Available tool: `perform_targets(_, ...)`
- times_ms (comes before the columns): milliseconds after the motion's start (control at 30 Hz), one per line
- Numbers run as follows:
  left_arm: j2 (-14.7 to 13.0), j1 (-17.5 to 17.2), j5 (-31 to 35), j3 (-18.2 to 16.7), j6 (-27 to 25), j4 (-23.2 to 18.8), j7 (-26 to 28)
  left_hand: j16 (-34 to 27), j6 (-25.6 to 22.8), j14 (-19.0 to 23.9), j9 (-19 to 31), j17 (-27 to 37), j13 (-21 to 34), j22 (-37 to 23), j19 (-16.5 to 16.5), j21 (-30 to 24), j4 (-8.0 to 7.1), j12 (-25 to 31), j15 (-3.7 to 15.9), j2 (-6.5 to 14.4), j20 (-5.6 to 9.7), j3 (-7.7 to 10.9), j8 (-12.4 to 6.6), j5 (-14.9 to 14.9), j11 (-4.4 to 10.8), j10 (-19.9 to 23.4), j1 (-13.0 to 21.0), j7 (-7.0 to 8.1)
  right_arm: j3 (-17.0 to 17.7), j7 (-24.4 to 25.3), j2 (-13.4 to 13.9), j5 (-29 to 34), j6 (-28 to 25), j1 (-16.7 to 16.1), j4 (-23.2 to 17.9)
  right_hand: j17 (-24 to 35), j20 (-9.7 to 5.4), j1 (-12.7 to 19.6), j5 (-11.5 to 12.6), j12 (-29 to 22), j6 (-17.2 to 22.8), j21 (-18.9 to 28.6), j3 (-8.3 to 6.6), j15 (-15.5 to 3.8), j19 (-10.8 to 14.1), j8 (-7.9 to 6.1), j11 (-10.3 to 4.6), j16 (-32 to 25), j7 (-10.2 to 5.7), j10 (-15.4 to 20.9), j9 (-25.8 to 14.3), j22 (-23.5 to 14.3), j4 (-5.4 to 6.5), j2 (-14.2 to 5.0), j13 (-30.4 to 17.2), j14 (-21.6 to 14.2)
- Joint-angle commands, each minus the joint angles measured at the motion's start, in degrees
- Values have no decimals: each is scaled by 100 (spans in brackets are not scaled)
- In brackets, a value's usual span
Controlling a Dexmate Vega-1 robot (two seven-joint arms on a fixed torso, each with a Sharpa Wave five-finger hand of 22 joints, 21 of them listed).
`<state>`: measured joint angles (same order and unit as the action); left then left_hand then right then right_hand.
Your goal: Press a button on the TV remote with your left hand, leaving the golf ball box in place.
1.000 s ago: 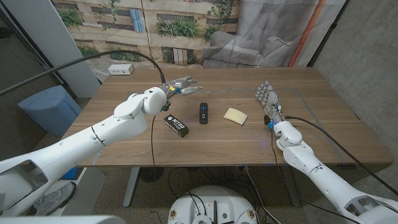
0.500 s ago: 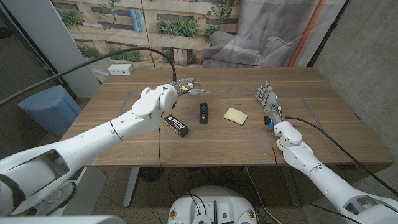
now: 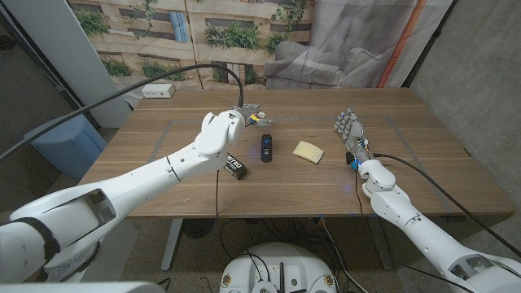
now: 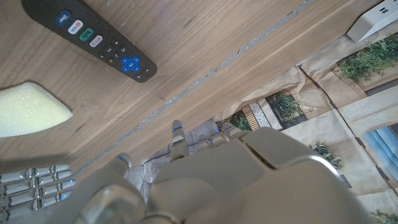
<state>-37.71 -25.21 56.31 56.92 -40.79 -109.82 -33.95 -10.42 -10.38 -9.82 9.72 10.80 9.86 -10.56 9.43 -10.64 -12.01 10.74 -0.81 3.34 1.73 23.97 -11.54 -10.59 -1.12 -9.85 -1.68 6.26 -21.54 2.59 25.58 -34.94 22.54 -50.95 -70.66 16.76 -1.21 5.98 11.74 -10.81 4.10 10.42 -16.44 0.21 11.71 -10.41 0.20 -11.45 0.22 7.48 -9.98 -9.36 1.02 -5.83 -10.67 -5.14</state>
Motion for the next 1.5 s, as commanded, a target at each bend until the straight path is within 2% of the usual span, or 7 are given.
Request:
perform_targets(33,607,102,851,272,-150,505,-526,-30,-190,-1406,12,8,17,-18,1436,-37,-13,33,-34,640,48,-91,-50,-5,-11,-1092,-50,34,28,-71,4,-57,38,-8,67,-9,21,-24,-26,-9,48,28,-50,39,29,-40,-12,-11,7,-9,-12,-17,-2,-16,-8,-14)
perform_targets(300,802,-10,1300,336,-245,609,-683,3,-389,-1544,8,10,16,-24,1465,-57,-19,31,-33,684,19,-210,-50,-16,10,-1095,-51,13,39,-107,26,-80,56,-51,46,-22,25,-36,-30,-8,49,25,-55,50,24,-38,-8,-16,9,-14,-13,-17,-4,-17,-9,-17)
perform_targets(533,984,-230,1518,273,-404,734,-577,-4,-456,-1566,7,11,16,-27,1469,-67,-21,33,-42,704,7,-259,-41,-21,16,-1092,-51,-25,52,-125,44,-109,62,-107,6,-28,28,-54,-34,-9,50,25,-52,55,23,-38,-7,-19,10,-15,-13,-17,-2,-8,-9,-17)
perform_targets(767,1122,-370,1466,191,-429,882,-453,-16,-432,-1564,8,10,16,-29,1465,-79,-22,33,-44,725,-6,-302,0,-27,30,-1094,-49,-4,57,-143,56,-122,64,-129,-10,-35,31,-63,-36,-6,50,24,-54,55,21,-37,-6,-19,12,-22,-13,-17,-2,-7,-9,-10)
perform_targets(1133,1352,-268,1401,264,-485,1230,-458,-29,-459,-1560,9,10,16,-31,1468,-89,-22,34,-41,742,-16,-352,22,-33,34,-1091,-47,-14,60,-161,38,-139,80,-125,28,-50,36,-77,-38,-6,51,25,-62,55,23,-36,-2,-21,10,-29,-13,-17,-4,-9,-9,-8)
perform_targets(1500,1408,-182,1343,397,-629,1362,-576,-40,-522,-1552,9,9,16,-32,1465,-100,-22,43,-40,756,-28,-399,28,-39,27,-1067,-45,-65,77,-173,25,-169,81,-113,85,-65,39,-89,-40,-9,51,25,-69,58,23,-35,5,-26,13,-27,-13,-18,-9,-9,-9,-11)
